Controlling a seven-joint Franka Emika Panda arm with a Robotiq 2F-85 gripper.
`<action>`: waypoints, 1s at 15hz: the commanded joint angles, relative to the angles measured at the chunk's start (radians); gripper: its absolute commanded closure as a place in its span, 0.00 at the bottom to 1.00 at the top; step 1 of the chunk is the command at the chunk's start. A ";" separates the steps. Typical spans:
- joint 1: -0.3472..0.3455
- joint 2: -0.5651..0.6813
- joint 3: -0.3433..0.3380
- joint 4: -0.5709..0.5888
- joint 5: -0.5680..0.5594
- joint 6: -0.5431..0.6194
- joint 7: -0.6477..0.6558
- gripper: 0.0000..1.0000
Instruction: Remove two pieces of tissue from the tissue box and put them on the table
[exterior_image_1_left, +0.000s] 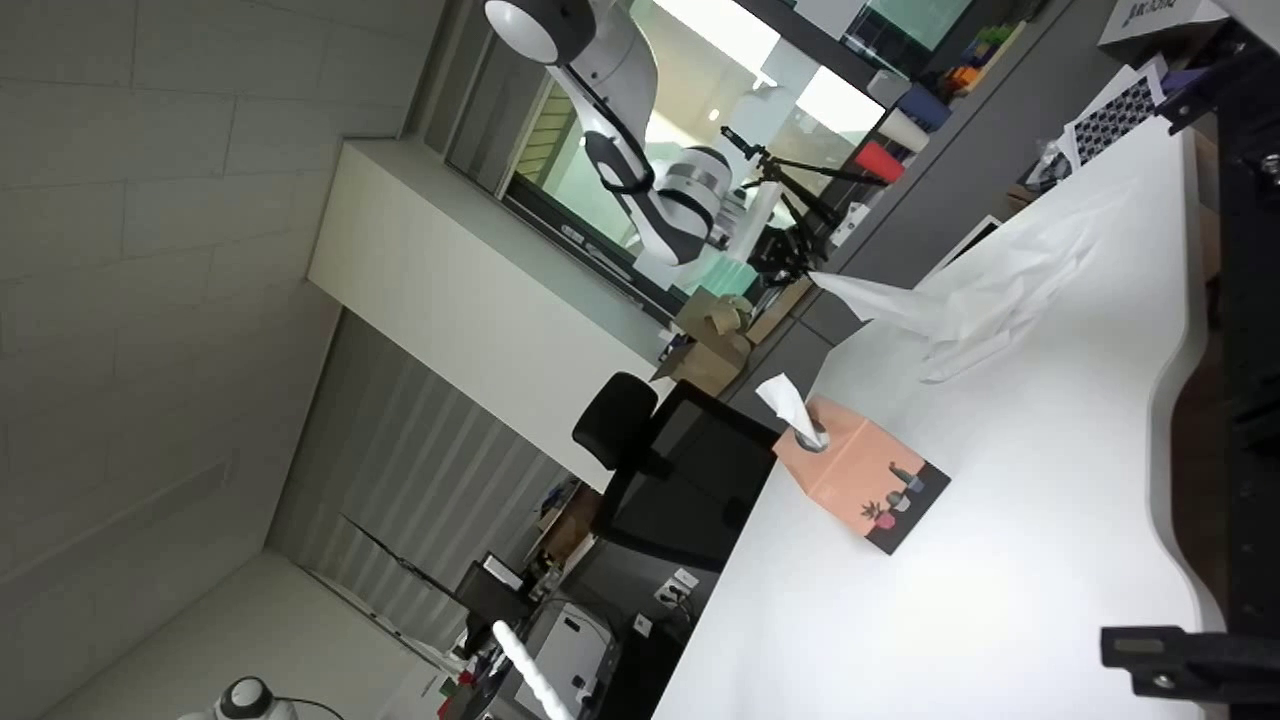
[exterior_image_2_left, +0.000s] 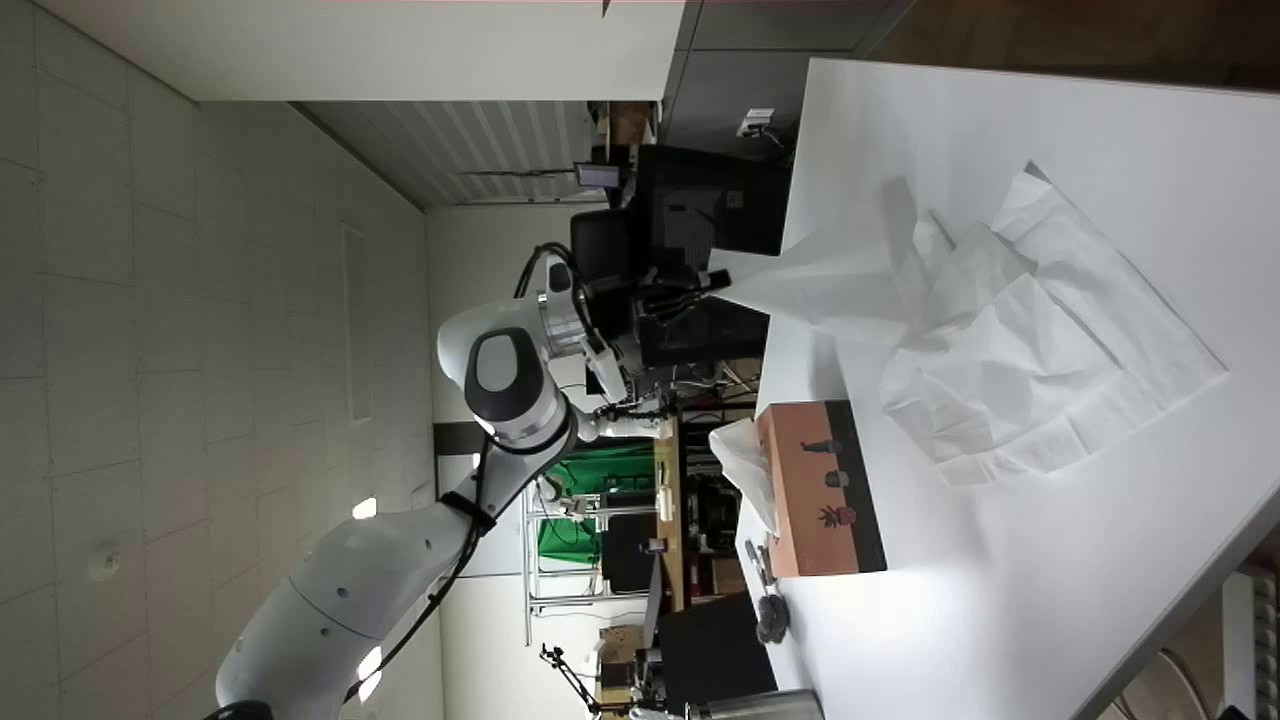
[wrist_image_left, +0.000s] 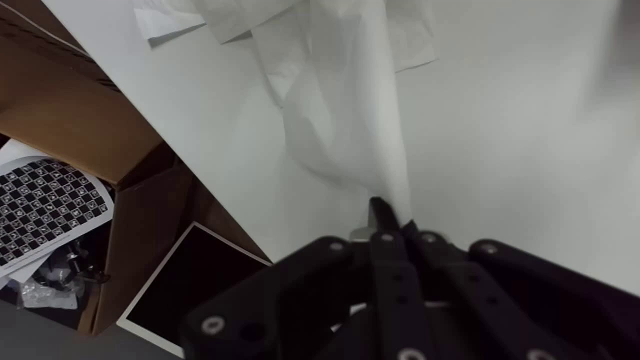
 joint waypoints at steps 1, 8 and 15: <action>-0.022 0.047 0.016 -0.005 0.019 0.058 0.032 1.00; -0.077 0.163 0.042 0.035 0.118 0.119 0.030 1.00; -0.099 0.141 0.062 0.030 0.167 0.090 0.019 0.54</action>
